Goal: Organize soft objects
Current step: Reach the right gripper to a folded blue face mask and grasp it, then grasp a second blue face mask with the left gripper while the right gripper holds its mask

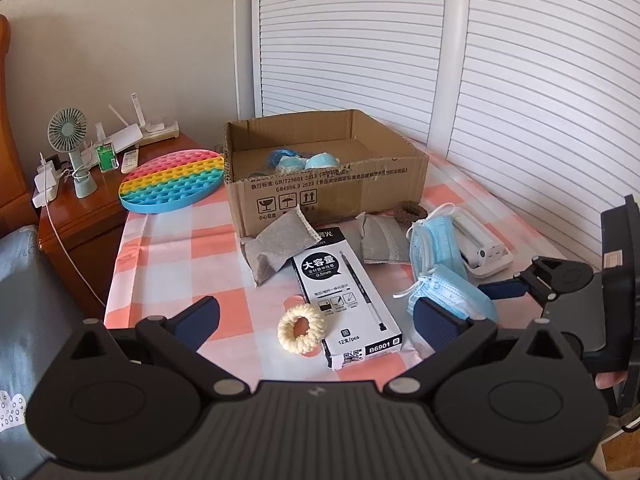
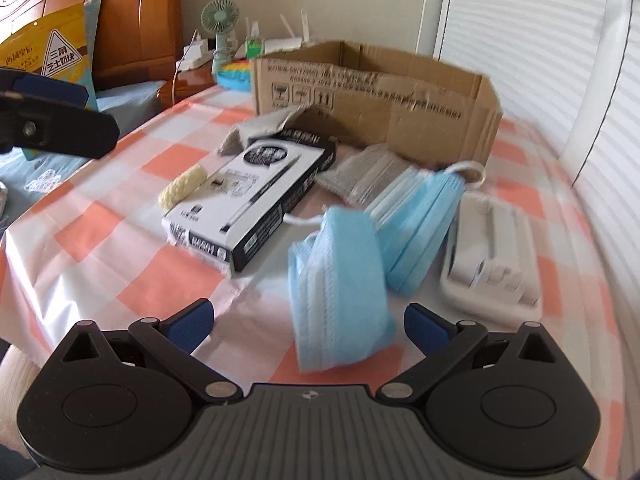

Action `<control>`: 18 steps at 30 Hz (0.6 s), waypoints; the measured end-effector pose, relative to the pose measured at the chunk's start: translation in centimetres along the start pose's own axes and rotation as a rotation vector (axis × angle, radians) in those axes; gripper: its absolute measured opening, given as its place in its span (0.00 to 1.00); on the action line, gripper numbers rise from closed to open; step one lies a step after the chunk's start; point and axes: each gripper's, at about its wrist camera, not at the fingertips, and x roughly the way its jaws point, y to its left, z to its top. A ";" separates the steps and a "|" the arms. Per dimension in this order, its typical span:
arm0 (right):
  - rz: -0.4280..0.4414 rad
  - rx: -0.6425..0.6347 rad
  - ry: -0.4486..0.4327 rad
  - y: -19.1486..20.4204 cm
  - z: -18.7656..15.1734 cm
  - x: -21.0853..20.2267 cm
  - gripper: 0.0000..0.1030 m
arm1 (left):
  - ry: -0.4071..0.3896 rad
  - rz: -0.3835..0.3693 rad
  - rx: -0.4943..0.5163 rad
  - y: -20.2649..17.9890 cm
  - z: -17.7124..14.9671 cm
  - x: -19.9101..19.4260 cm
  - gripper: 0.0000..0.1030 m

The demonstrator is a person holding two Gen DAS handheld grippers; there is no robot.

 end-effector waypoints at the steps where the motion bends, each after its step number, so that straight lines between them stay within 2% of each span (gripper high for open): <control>1: -0.007 -0.009 -0.010 0.0 0.1 -0.1 0.90 | 0.000 0.002 0.000 -0.1 0.0 0.0 0.99; 2: -0.014 -0.016 -0.016 0.0 0.3 -0.1 0.83 | 0.002 0.002 0.000 -0.1 0.0 0.1 0.99; 6: -0.027 -0.024 -0.022 -0.4 0.5 -0.2 0.68 | 0.013 0.005 0.001 -0.5 0.1 0.5 0.99; 8: -0.036 -0.040 -0.032 -0.3 0.4 -0.3 0.51 | 0.018 0.008 0.003 -0.8 0.1 0.7 0.99; 10: -0.040 -0.049 -0.030 -0.3 0.3 -0.4 0.44 | 0.023 0.009 0.003 -1.0 0.1 1.0 0.99; 13: -0.049 -0.054 -0.029 -0.3 0.1 -0.7 0.39 | 0.024 0.004 0.010 -1.6 0.3 1.4 0.99; 18: -0.046 -0.059 -0.037 -0.5 -0.3 -1.8 0.38 | 0.022 0.002 0.045 -2.8 0.9 2.5 0.99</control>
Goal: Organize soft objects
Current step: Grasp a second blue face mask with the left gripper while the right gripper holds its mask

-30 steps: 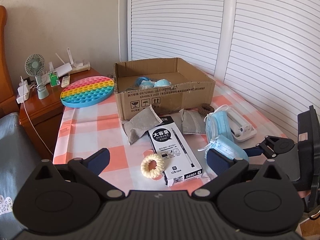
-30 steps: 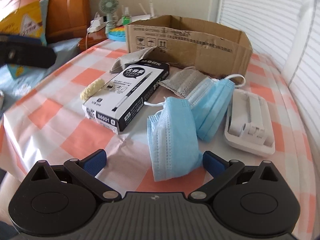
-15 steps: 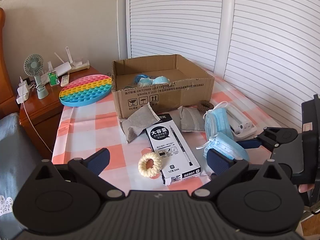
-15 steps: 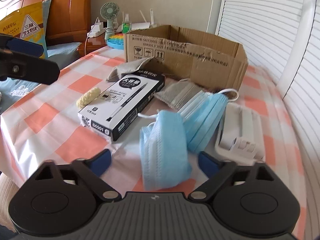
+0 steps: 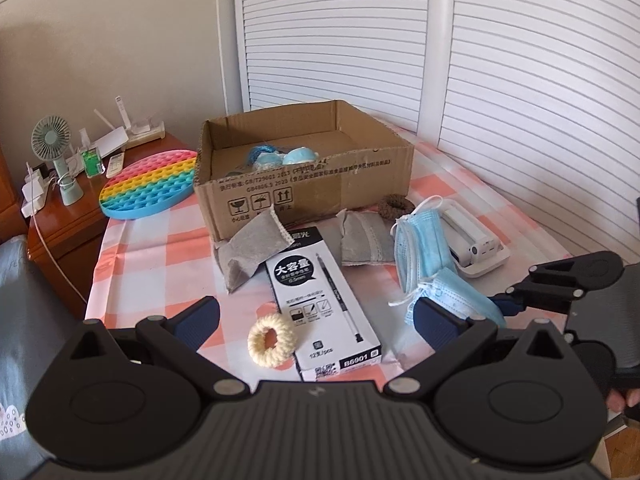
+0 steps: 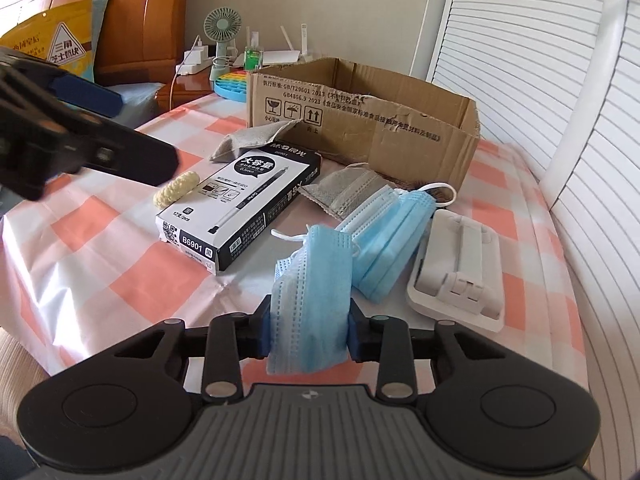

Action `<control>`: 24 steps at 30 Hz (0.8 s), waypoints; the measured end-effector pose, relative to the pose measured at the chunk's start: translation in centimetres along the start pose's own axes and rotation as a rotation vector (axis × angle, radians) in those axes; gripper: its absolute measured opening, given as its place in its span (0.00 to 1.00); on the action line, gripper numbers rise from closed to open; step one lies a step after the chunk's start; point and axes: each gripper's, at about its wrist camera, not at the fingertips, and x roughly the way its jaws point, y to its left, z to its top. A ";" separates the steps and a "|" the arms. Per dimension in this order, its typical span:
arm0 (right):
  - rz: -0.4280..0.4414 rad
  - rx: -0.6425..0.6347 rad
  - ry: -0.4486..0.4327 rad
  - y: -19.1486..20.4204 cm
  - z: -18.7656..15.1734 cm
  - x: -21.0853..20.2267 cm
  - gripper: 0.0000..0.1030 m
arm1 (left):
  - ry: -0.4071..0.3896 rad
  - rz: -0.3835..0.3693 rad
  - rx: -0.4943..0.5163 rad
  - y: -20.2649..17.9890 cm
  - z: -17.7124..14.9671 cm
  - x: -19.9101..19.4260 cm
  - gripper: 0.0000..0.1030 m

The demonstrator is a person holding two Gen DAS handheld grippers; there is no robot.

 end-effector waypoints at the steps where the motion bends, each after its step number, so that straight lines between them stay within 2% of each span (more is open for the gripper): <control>1: 0.003 0.002 -0.002 -0.1 -0.1 -0.3 0.38 | 0.000 -0.002 0.004 -0.2 0.2 0.3 0.99; 5: 0.015 0.010 -0.010 -0.6 -0.5 -1.1 0.38 | 0.008 -0.013 0.021 -1.4 1.2 2.2 0.99; 14: 0.002 0.006 0.005 -1.8 -1.9 -2.0 0.38 | 0.004 -0.090 0.042 -5.4 3.1 5.6 0.95; 20: 0.019 0.055 -0.011 -3.1 -3.0 -2.0 0.43 | 0.034 -0.096 0.036 -7.8 2.9 8.1 0.71; 24: 0.026 0.061 -0.035 -3.5 -3.7 -2.1 0.51 | 0.031 -0.066 0.045 -8.9 2.4 9.2 0.65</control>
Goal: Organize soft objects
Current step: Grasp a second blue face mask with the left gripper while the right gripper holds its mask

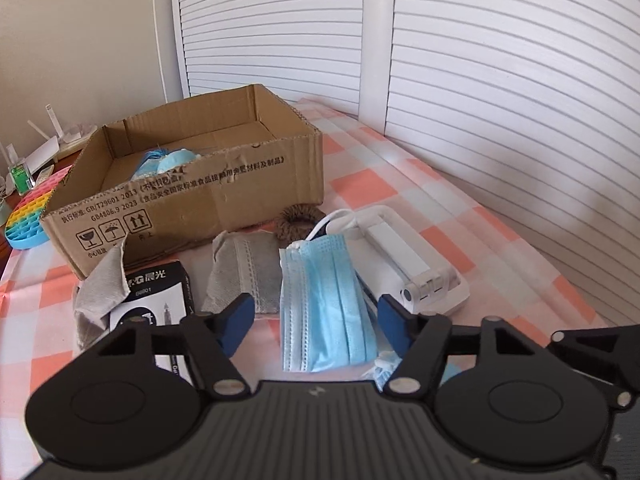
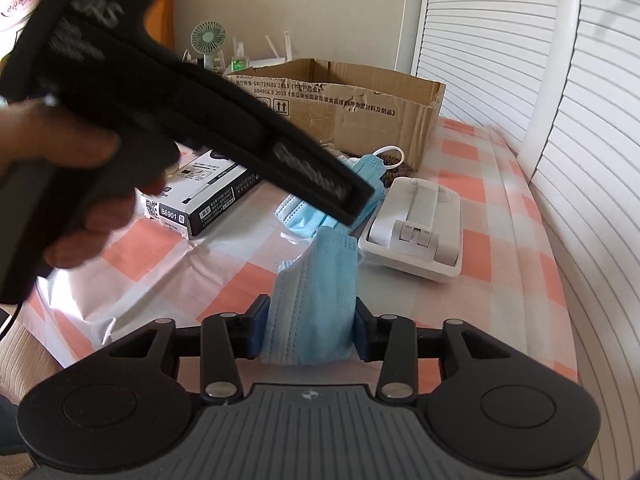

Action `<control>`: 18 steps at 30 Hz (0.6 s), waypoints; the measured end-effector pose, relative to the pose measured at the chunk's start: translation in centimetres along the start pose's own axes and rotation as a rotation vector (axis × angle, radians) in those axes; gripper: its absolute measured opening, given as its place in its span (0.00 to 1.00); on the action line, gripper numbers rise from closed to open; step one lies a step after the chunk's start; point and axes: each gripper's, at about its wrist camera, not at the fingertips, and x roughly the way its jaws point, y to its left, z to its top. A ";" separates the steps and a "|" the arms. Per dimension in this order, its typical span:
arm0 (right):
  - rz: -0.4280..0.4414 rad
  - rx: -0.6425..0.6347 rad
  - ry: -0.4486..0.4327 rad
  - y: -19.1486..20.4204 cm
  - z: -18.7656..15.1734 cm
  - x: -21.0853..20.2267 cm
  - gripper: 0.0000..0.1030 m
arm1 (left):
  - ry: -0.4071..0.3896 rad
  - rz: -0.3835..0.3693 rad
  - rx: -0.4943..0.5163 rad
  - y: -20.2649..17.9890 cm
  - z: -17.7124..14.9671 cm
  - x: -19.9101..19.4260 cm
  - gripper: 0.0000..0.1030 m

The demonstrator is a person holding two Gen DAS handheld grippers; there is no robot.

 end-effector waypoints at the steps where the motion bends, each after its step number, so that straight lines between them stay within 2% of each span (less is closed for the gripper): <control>1: 0.003 0.006 -0.005 -0.1 -0.1 0.0 0.57 | 0.000 0.008 -0.002 -0.1 -0.1 0.3 0.64; 6: 0.012 0.011 -0.014 -0.5 -0.5 -0.2 0.64 | 0.021 0.018 -0.032 0.0 -0.3 1.7 0.52; 10: 0.008 0.014 -0.016 -0.6 -0.5 -0.3 0.73 | 0.020 0.030 -0.026 -0.4 -0.4 2.3 0.51; 18: -0.033 0.009 -0.007 -0.2 -0.3 -0.3 0.74 | 0.009 0.067 -0.004 -1.3 -0.4 2.7 0.44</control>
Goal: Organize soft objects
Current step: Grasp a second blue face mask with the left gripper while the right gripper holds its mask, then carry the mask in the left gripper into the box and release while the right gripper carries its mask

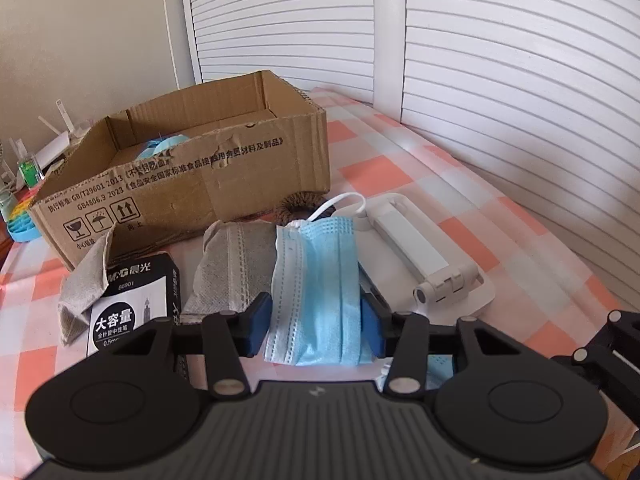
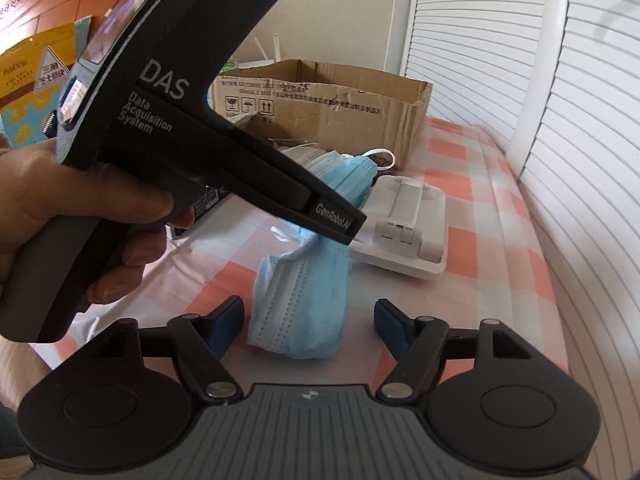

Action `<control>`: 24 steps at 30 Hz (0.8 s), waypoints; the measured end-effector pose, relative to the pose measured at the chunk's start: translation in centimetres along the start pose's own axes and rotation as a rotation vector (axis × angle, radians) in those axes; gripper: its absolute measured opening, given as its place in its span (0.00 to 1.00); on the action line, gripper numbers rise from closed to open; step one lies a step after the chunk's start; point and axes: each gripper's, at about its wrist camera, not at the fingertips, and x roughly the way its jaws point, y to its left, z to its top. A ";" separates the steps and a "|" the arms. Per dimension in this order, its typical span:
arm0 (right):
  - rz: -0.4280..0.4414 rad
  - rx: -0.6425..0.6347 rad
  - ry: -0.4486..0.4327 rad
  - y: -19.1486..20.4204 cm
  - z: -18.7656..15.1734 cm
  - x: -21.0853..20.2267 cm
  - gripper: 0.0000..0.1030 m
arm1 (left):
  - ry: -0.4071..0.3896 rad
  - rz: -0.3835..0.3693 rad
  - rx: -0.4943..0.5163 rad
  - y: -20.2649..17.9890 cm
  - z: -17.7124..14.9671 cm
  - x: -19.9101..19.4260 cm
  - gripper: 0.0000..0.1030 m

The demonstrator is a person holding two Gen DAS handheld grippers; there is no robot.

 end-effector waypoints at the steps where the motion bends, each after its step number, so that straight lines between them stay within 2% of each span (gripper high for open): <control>1: -0.002 0.000 0.002 0.0 0.0 0.0 0.74 | 0.000 -0.006 -0.002 0.1 0.0 0.1 0.43; 6: -0.008 0.006 0.006 0.0 0.1 0.0 0.74 | -0.013 -0.015 0.012 0.4 0.2 -0.3 0.26; 9: -0.011 0.005 0.008 0.1 0.3 0.0 0.71 | -0.017 -0.017 0.017 0.5 0.4 -0.6 0.22; 13: -0.021 0.006 0.012 0.4 0.7 0.3 0.60 | -0.017 -0.025 0.023 0.6 0.4 -0.8 0.21; 17: -0.019 0.009 0.025 0.4 1.0 0.5 0.40 | -0.019 -0.033 0.031 0.6 0.4 -1.0 0.21; 19: -0.021 0.008 0.032 0.4 1.1 0.5 0.36 | -0.023 -0.041 0.034 0.7 0.5 -1.2 0.20; 24: -0.036 0.015 0.039 0.2 1.5 0.4 0.34 | -0.023 -0.066 0.048 1.0 0.6 -1.8 0.17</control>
